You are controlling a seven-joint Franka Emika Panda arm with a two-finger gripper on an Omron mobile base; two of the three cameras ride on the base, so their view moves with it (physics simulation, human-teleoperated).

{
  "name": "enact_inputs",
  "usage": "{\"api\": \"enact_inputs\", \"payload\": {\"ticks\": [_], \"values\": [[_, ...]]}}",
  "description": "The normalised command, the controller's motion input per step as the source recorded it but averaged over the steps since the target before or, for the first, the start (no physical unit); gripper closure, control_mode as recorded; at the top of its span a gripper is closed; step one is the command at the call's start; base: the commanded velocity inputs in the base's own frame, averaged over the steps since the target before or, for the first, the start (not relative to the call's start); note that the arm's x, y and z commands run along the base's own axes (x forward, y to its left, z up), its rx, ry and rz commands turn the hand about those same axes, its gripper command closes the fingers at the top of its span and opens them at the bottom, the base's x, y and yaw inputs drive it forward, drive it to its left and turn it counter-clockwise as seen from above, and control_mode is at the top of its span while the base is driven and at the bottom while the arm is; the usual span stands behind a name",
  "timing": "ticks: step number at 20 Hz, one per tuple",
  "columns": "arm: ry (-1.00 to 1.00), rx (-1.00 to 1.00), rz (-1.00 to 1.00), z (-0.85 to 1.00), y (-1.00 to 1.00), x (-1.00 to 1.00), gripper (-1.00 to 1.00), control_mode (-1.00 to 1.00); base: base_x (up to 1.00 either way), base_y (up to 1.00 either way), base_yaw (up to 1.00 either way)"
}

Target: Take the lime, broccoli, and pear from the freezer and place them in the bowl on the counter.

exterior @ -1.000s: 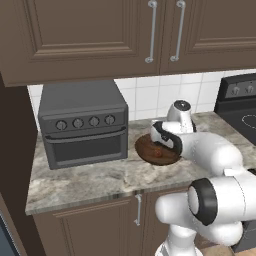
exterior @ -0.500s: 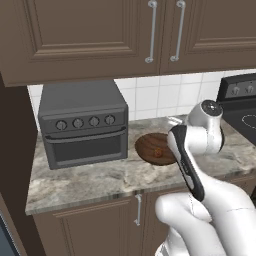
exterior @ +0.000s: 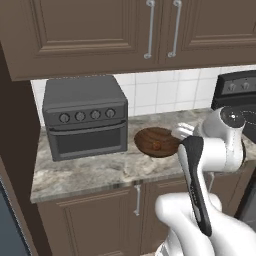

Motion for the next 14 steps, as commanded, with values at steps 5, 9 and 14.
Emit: {"api": "enact_inputs", "payload": {"ticks": [5, 9, 14], "values": [[0.00, 0.00, 0.00, 0.00, 0.00, 0.00, -1.00, 1.00, -1.00, 0.49, 0.00], [0.00, 0.00, 0.00, 0.00, 0.00, 0.00, -1.00, 1.00, -1.00, 0.77, 0.07], [0.00, 0.00, 0.00, 0.00, 0.00, 0.00, -1.00, 1.00, -1.00, 1.00, 0.30]]}}
